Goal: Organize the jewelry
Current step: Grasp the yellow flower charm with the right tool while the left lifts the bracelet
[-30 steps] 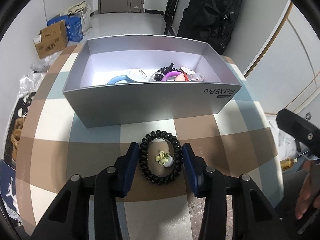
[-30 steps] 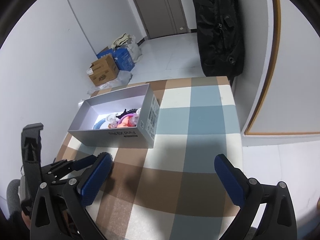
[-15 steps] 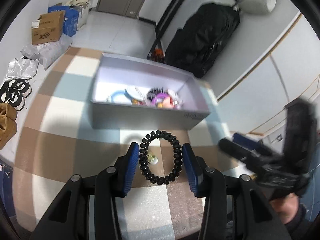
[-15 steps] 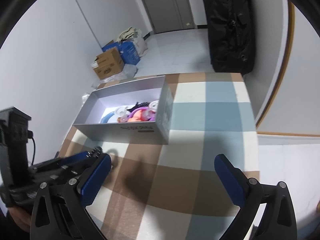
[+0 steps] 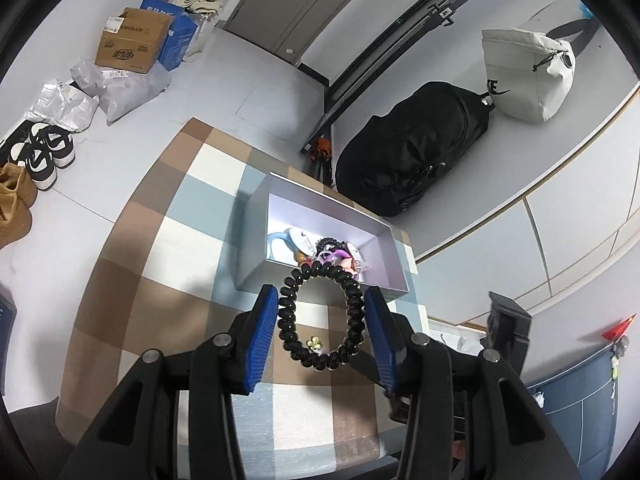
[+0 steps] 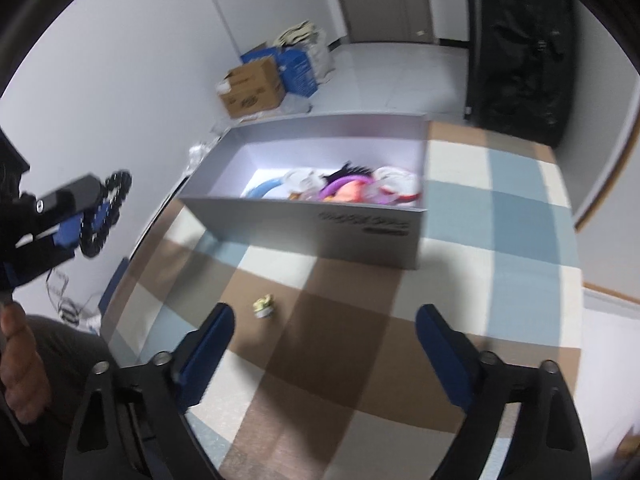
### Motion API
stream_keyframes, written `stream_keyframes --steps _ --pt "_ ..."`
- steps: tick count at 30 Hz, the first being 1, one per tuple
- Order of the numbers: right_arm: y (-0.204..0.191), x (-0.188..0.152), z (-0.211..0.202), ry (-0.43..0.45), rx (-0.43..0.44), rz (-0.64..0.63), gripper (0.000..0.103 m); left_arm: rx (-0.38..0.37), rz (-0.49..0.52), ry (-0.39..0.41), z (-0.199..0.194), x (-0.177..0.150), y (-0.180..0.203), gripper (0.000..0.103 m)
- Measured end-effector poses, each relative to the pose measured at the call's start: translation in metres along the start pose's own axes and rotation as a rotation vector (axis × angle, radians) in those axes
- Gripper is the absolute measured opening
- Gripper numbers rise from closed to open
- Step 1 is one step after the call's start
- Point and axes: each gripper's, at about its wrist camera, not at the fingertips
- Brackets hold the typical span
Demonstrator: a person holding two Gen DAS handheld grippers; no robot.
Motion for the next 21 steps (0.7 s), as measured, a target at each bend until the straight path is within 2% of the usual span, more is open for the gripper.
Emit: stream_keyframes --steps 2,4,5,10,12,16,18,21 --pt "-0.004 -0.001 0.007 -0.019 0.003 -0.012 0.07 0.001 0.009 -0.007 0.002 -0.001 0.001 0.039" --pt "-0.009 -0.001 0.013 -0.04 0.015 -0.024 0.066 0.0 0.009 -0.011 0.002 -0.002 0.0 0.039" --pt "-0.012 -0.001 0.016 -0.044 0.027 -0.029 0.061 -0.003 0.008 -0.014 -0.001 -0.002 -0.001 0.039" --pt "-0.027 -0.003 0.021 -0.046 0.039 -0.084 0.055 -0.018 0.0 -0.018 -0.005 0.001 -0.004 0.039" --pt "-0.03 -0.004 0.024 -0.057 0.042 -0.094 0.049 -0.02 0.002 -0.018 -0.006 0.001 -0.004 0.039" --pt "-0.031 -0.004 0.028 -0.068 0.036 -0.093 0.049 -0.015 0.006 -0.025 -0.005 -0.001 -0.004 0.039" --pt "-0.032 -0.004 0.028 -0.068 0.031 -0.098 0.042 -0.008 0.009 -0.027 -0.005 -0.001 -0.004 0.039" --pt "-0.035 -0.004 0.026 -0.071 -0.003 -0.138 0.024 0.005 0.016 -0.029 -0.003 -0.002 -0.003 0.039"
Point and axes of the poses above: each gripper's, at about its wrist camera, not at the fingertips, and z roughly the way its jaws point, y to its right, x to its top, and after that the axes turned 4 degrees about y, right-handed
